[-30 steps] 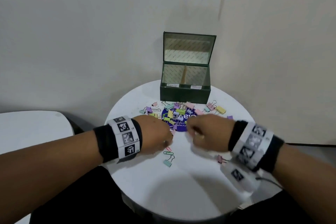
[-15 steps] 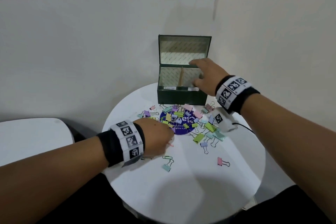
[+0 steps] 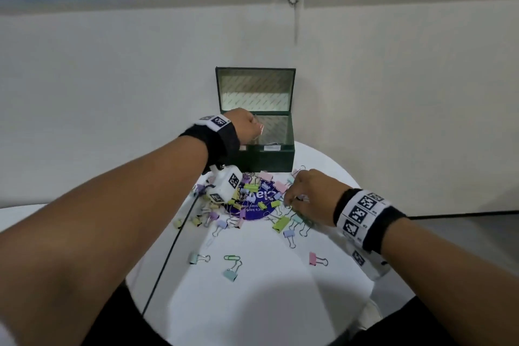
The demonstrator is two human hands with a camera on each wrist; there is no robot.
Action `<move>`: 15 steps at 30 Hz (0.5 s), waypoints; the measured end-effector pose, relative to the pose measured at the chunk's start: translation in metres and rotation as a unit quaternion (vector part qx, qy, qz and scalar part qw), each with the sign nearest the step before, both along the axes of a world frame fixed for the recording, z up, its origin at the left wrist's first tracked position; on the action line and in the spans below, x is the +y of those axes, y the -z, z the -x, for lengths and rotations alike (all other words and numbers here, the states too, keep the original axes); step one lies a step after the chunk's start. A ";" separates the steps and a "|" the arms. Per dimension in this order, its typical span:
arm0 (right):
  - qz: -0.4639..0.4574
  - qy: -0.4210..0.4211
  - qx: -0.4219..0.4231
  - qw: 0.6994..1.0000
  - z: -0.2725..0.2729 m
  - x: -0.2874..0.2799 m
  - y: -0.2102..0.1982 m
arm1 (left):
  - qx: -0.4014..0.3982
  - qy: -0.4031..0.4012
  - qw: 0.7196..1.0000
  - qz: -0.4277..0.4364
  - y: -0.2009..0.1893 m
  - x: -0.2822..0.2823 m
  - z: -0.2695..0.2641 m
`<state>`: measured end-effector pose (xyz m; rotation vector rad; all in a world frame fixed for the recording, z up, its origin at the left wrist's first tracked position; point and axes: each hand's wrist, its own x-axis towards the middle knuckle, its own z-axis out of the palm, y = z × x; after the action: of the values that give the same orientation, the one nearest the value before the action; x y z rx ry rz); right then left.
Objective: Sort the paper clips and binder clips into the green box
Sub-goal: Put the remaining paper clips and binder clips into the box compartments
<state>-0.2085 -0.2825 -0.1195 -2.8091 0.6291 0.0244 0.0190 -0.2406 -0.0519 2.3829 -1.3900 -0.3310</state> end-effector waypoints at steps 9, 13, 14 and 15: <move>-0.024 0.028 0.020 0.999 -0.009 -0.010 0.004 | 0.126 -0.079 0.989 -0.002 0.003 -0.032 0.013; -0.021 0.043 0.015 0.999 -0.013 -0.011 0.004 | 0.213 -0.098 0.972 0.029 0.000 -0.034 0.021; -0.019 0.048 0.013 0.999 -0.014 -0.010 0.004 | 0.210 -0.097 0.972 0.026 -0.001 -0.033 0.021; -0.016 0.052 0.010 0.998 -0.015 -0.010 0.004 | 0.204 -0.094 0.974 0.024 -0.002 -0.031 0.022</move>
<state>-0.1931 -0.2923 -0.1232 -2.7451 0.7705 0.0431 -0.0027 -0.2719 -0.0501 2.2209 -0.9665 -0.6814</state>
